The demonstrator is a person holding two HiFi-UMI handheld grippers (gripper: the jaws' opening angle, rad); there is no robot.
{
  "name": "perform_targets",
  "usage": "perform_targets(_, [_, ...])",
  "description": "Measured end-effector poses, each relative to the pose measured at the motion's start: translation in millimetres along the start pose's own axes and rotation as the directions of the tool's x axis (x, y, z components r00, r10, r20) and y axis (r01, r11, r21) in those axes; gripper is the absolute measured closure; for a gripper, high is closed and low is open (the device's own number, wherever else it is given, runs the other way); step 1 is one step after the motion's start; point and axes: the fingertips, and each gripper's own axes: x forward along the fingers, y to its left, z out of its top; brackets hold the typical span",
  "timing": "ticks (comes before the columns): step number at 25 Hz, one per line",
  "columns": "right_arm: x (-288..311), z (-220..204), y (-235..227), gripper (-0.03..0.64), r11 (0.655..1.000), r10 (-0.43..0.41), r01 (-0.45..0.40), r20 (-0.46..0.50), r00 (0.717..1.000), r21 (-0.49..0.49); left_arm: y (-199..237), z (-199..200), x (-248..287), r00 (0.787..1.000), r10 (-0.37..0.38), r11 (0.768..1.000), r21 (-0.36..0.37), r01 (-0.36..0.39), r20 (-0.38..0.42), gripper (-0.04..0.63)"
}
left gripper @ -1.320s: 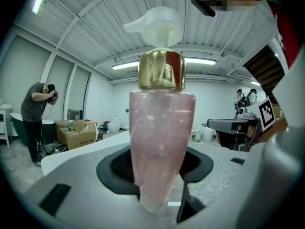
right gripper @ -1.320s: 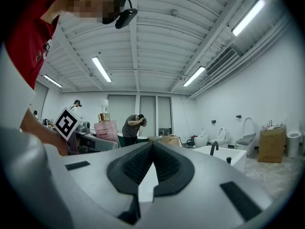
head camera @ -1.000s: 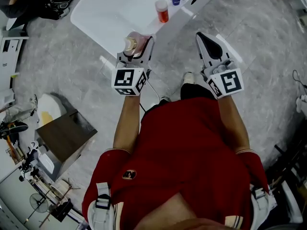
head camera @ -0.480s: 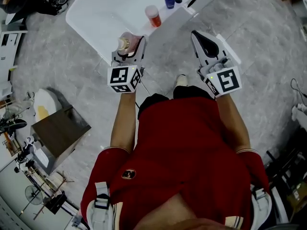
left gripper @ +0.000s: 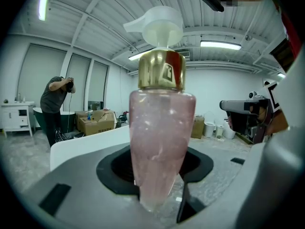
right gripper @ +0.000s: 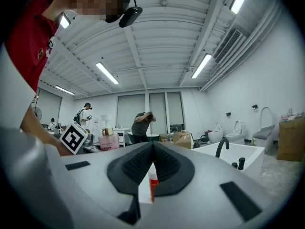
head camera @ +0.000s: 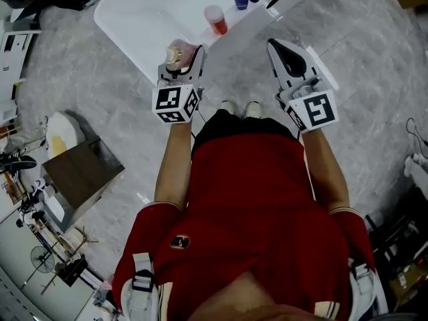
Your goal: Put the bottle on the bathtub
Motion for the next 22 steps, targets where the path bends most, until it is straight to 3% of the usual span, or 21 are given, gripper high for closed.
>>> perform_targets(22, [61.9, -22.8, 5.5, 0.621, 0.996, -0.084, 0.084, -0.078, 0.993, 0.005, 47.4, -37.5, 53.9, 0.991, -0.096, 0.995, 0.031, 0.099, -0.094, 0.37])
